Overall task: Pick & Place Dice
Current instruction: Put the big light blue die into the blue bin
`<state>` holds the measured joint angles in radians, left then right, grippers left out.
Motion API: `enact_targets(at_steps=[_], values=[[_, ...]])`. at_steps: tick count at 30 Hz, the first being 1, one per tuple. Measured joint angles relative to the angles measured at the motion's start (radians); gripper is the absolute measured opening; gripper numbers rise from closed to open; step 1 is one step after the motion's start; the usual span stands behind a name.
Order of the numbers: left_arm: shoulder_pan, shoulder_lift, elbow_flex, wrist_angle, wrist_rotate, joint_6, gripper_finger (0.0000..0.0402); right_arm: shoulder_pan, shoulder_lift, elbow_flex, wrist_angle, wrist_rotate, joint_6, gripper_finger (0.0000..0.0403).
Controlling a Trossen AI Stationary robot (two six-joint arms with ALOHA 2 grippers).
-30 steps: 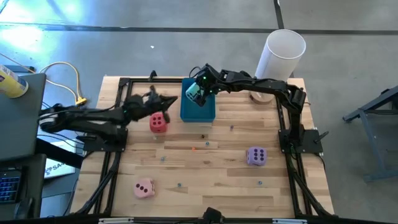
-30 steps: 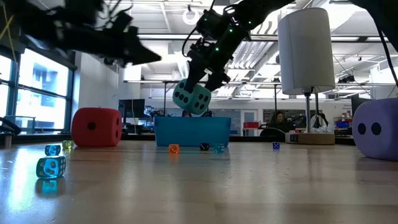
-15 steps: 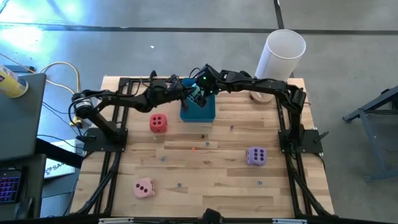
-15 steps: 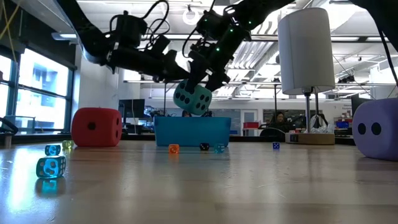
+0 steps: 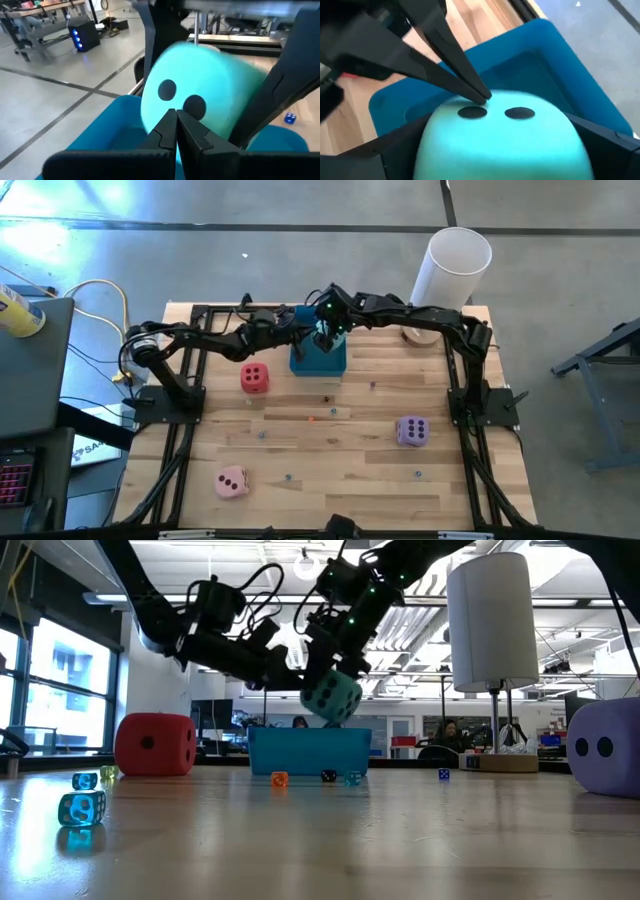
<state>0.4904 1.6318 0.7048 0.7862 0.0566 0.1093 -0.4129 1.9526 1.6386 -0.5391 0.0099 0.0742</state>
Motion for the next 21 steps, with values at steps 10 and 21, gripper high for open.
enact_targets(at_steps=[10, 21], values=[[0.000, -0.005, 0.000, 0.014, -0.011, -0.002, 0.0000, -0.001, 0.000, 0.001, 0.007, 0.029, -0.001, 0.0400], [-0.005, -0.140, -0.002, -0.149, -0.010, -0.008, 0.0000, -0.008, 0.039, 0.004, 0.088, 0.062, 0.028, 0.0400]])
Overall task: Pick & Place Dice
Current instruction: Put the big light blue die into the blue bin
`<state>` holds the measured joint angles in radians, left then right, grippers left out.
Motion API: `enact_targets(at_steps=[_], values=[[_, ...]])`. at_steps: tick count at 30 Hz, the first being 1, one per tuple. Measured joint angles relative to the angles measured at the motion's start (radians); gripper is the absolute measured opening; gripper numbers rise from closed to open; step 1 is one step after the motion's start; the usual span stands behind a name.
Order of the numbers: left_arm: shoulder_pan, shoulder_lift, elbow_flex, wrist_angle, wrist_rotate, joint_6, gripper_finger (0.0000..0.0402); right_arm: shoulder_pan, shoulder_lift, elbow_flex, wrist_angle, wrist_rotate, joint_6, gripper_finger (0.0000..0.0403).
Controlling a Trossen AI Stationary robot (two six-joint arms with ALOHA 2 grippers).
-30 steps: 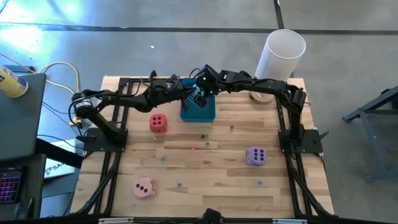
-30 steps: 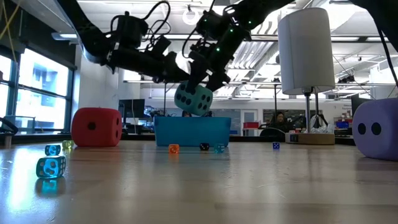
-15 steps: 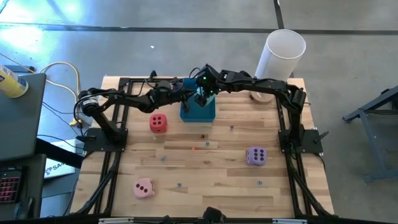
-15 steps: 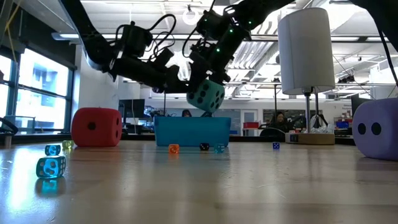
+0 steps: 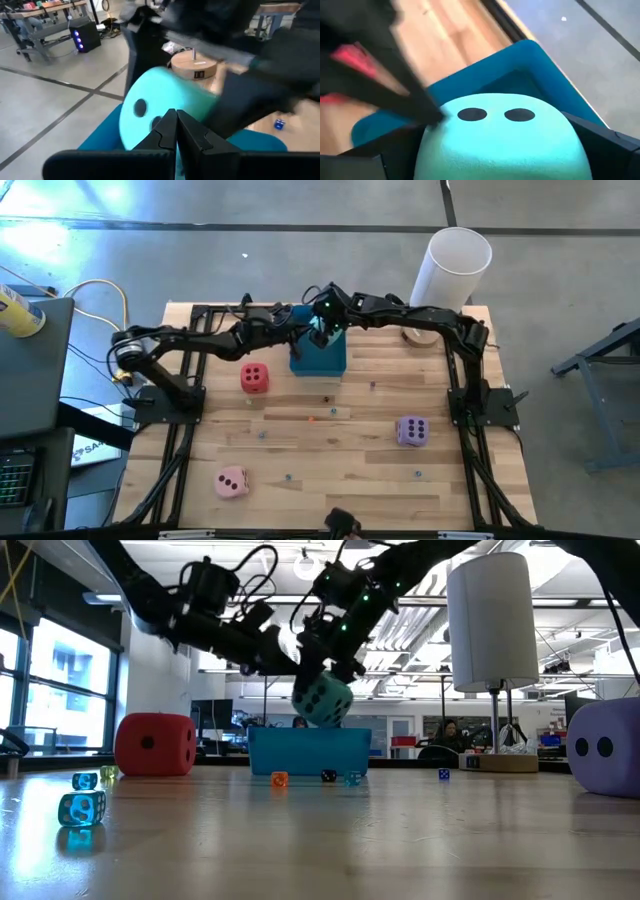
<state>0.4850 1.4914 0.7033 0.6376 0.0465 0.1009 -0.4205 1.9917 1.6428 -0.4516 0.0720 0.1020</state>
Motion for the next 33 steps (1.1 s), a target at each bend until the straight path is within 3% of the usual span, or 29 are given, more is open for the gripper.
enact_targets(at_steps=[10, 20, 22, 26, 33], values=[[-0.016, -0.088, 0.000, -0.170, 0.006, -0.001, 0.0000, -0.007, 0.009, -0.002, 0.052, 0.005, 0.037, 0.0400], [-0.146, -0.087, -0.005, -0.209, 0.044, 0.115, 0.0000, -0.007, 0.005, 0.001, 0.094, 0.013, 0.102, 0.0400], [-0.165, -0.087, -0.005, -0.211, 0.002, 0.145, 0.0000, -0.008, 0.006, 0.001, 0.111, 0.009, 0.120, 0.0400], [-0.186, -0.092, -0.005, -0.209, -0.177, 0.184, 0.0000, -0.007, 0.009, -0.003, 0.104, 0.005, 0.121, 0.0400], [-0.202, -0.082, -0.006, -0.184, -0.056, 0.212, 0.0000, -0.004, 0.009, -0.002, 0.109, 0.004, 0.165, 0.0400]])
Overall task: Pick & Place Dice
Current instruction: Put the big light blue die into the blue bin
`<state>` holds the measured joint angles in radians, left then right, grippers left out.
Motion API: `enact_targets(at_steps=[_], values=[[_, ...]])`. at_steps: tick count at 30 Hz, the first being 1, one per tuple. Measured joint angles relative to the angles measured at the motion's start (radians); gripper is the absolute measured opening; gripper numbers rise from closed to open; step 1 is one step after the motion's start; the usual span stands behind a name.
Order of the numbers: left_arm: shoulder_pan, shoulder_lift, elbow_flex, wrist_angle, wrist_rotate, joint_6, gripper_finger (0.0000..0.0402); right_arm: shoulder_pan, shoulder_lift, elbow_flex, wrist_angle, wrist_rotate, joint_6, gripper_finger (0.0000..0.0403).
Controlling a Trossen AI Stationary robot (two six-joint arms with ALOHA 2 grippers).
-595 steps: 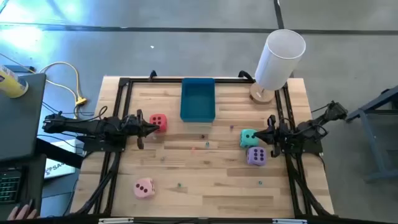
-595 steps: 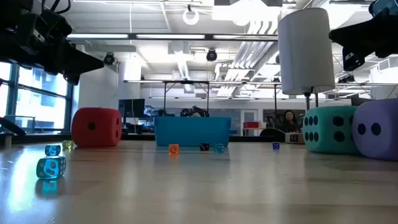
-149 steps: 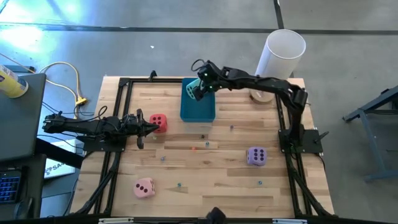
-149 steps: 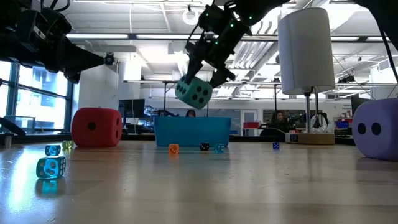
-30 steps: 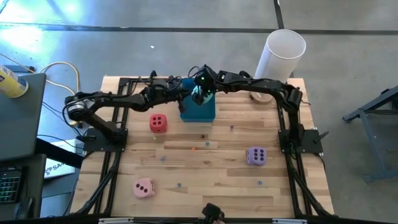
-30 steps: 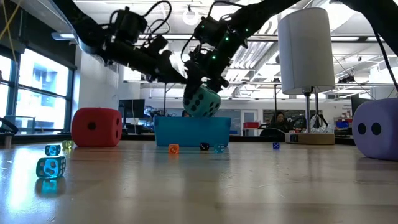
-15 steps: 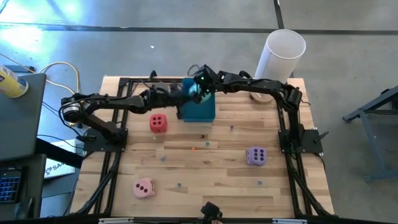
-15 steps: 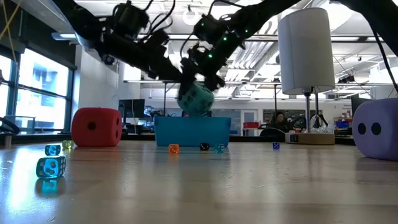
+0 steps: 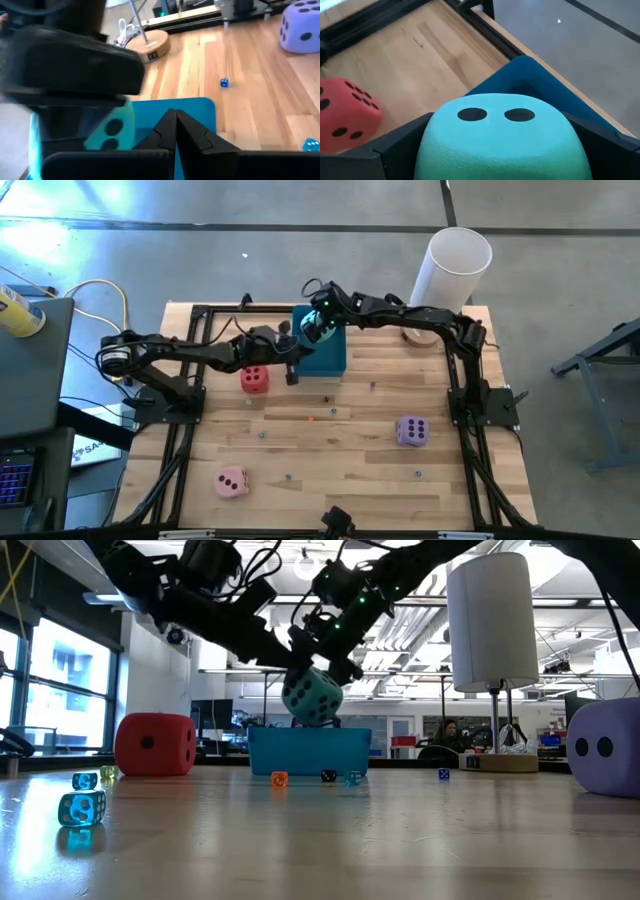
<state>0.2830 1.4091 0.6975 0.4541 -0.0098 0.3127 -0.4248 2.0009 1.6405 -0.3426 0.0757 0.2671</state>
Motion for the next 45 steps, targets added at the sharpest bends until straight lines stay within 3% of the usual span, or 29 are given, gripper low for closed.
enact_targets(at_steps=[7, 13, 27, 34, 39, 45], values=[[0.003, 0.064, 0.000, 0.094, -0.019, 0.058, 0.0000, 0.001, 0.000, 0.000, -0.003, -0.071, 0.071, 0.0400], [0.002, 0.126, 0.001, 0.174, -0.088, 0.113, 0.0000, 0.002, 0.000, 0.000, -0.046, -0.018, 0.103, 0.0400], [0.002, 0.145, 0.000, 0.140, -0.104, 0.111, 0.0000, 0.002, 0.000, 0.000, -0.104, -0.041, 0.102, 0.0400], [-0.037, 0.133, 0.001, 0.128, -0.266, 0.168, 0.0000, -0.008, -0.009, 0.000, -0.097, -0.082, 0.106, 0.0400], [-0.055, 0.133, 0.001, 0.128, -0.271, 0.211, 0.0000, -0.008, -0.009, 0.000, -0.076, -0.154, 0.117, 0.0400], [-0.048, 0.132, 0.001, 0.108, -0.271, 0.207, 0.0000, -0.009, -0.009, 0.000, -0.080, -0.148, 0.137, 0.0400]])
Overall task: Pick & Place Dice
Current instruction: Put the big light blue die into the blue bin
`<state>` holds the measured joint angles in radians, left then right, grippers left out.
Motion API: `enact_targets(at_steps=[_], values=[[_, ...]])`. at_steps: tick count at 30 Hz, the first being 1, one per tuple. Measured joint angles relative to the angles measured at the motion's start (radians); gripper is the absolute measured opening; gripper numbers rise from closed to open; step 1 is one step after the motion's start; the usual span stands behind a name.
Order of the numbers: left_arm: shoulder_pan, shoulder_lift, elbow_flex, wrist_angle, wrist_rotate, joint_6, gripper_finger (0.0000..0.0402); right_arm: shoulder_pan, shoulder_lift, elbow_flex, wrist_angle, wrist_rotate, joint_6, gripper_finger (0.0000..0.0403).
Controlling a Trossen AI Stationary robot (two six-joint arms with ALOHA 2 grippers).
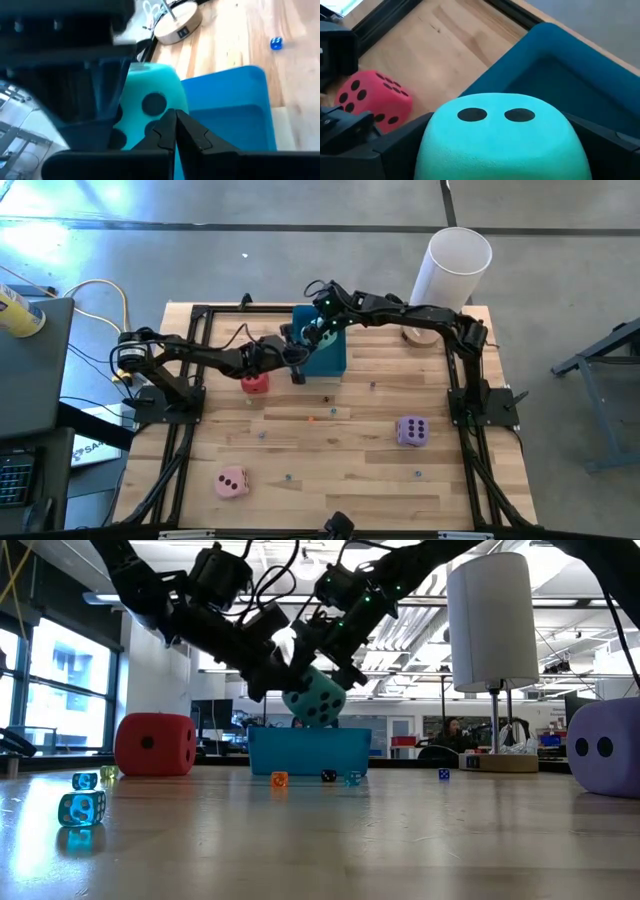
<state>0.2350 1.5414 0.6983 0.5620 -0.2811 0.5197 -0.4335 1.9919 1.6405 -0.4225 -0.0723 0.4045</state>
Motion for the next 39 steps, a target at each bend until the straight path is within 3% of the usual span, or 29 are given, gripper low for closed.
enact_targets(at_steps=[22, 39], values=[[0.025, -0.002, -0.002, -0.102, -0.003, -0.054, 0.0000, -0.012, -0.044, 0.000, -0.073, -0.035, 0.012, 0.0400], [-0.028, -0.001, -0.002, -0.076, -0.005, -0.043, 0.0000, -0.008, -0.036, 0.000, -0.077, 0.172, -0.016, 0.0400]])
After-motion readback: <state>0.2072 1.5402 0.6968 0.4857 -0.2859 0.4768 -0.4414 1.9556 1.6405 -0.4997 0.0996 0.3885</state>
